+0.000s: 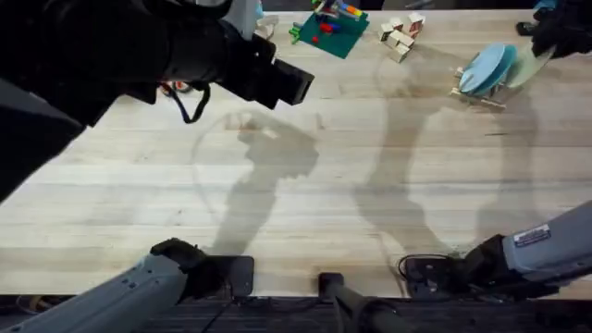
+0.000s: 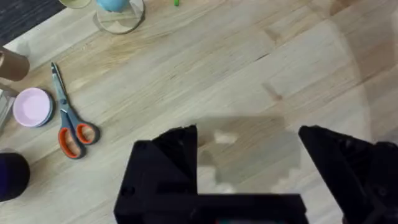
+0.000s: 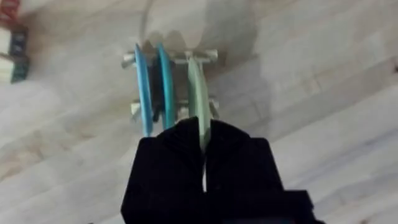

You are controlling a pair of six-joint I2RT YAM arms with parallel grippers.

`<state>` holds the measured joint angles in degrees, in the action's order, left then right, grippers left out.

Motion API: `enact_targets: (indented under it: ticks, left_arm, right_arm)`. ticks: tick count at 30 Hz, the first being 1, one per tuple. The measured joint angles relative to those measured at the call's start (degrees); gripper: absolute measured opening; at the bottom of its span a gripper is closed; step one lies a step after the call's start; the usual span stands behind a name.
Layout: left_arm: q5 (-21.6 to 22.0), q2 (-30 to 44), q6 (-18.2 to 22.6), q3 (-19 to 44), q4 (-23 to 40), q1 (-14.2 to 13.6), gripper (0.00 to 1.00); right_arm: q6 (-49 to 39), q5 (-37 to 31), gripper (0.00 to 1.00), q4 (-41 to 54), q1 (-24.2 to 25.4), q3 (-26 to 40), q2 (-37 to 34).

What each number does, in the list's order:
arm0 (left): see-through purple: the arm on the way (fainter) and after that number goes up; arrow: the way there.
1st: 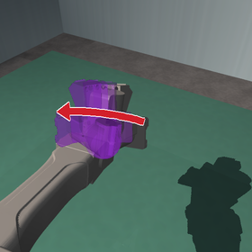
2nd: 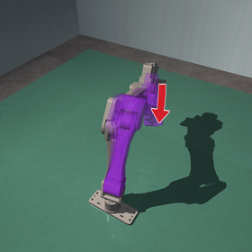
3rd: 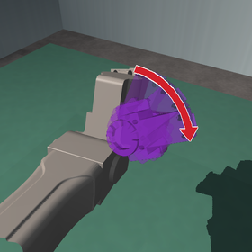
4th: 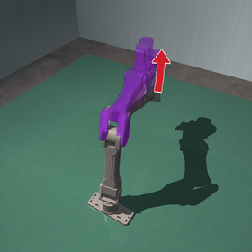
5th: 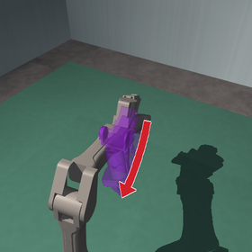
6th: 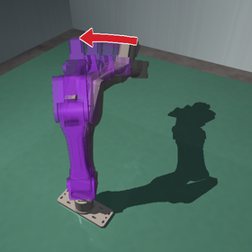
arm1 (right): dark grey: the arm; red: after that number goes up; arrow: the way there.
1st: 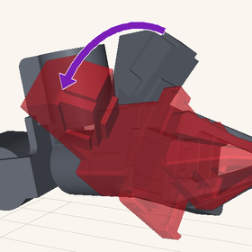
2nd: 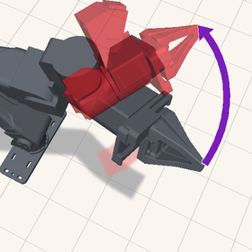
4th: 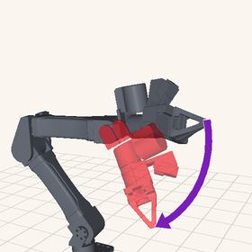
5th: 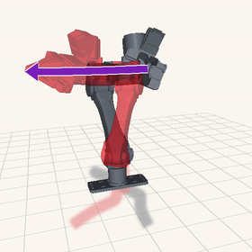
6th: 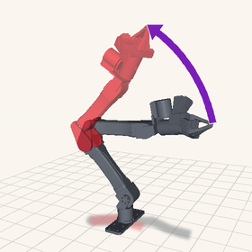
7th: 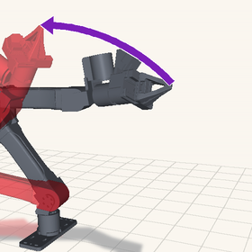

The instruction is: Pick up the plates from the table one by one and place each into a slot on the dish rack.

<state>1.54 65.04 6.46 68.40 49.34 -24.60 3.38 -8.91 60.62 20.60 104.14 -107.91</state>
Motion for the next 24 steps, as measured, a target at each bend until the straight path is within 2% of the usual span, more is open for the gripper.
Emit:
enact_targets:
  ticks: [8,24]
  left_arm:
    - [0.0,0.0,0.0,0.0,0.0,0.0,0.993]
    - [0.0,0.0,-0.02,0.0,0.0,0.0,0.993]
  right_arm:
    - [0.0,2.94,0.031,-1.72,0.0,0.0,-2.02]
    - [0.0,3.2,0.031,-2.05,0.0,-0.02,-3.5]
